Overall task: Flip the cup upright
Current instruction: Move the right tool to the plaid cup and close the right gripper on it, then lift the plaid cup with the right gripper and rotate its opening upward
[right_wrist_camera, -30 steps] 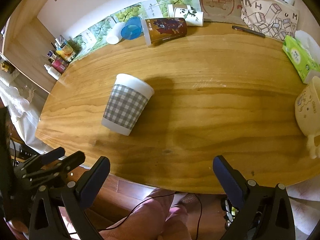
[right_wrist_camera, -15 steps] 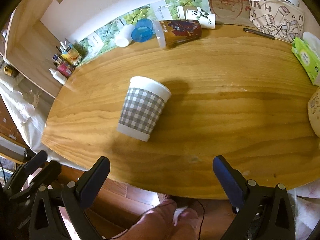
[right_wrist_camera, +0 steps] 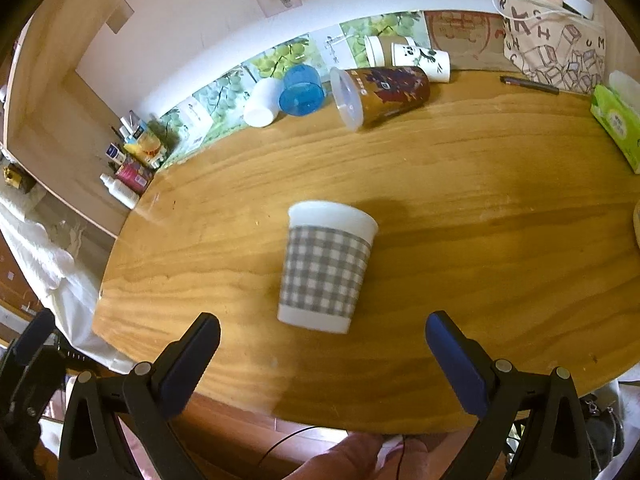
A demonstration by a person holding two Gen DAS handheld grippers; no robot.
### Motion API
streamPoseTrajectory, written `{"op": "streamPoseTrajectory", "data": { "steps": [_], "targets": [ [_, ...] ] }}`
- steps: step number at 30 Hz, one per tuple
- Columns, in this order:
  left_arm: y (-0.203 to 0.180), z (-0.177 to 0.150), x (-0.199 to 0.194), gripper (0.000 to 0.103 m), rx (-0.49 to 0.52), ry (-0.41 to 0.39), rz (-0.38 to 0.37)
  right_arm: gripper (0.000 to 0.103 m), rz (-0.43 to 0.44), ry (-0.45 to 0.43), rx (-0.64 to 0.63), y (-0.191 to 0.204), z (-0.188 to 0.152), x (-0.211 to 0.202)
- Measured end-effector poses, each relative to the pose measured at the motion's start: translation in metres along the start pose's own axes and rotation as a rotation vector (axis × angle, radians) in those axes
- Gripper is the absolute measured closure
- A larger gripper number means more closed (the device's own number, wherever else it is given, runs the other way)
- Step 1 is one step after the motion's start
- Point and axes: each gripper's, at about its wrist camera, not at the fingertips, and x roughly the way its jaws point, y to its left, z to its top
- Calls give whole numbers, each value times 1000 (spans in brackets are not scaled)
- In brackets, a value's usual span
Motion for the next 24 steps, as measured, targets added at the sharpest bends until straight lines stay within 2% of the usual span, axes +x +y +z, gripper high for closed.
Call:
{"op": "streamPoseTrajectory", "data": {
  "steps": [10, 24],
  "targets": [
    [33, 14, 6, 27, 26, -41, -33, 0, -52, -26, 43, 17, 16, 20],
    [57, 36, 32, 27, 92, -63, -60, 0, -144, -20, 156, 7, 33, 46]
  ]
}}
